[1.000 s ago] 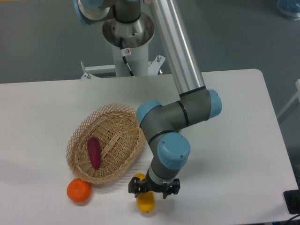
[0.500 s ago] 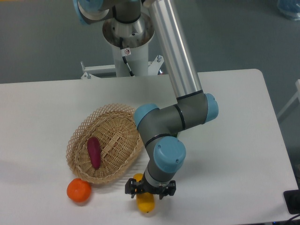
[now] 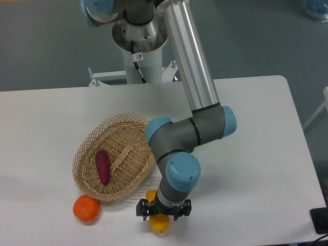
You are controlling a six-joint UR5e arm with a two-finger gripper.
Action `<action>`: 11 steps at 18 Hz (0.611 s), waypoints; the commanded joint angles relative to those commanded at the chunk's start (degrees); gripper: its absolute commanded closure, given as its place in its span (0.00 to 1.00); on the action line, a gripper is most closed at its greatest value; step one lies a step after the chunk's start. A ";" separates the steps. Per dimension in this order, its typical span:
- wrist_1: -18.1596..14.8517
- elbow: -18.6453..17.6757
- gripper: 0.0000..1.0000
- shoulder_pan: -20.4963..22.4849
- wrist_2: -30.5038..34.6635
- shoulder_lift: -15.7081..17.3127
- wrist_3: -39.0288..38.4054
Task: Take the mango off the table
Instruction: 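Close the gripper fingers around the mango's end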
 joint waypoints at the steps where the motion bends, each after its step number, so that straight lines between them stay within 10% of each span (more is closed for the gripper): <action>1: -0.09 0.00 0.21 0.00 0.00 0.00 0.00; 11: 0.00 -0.09 0.37 0.00 -0.09 1.58 0.35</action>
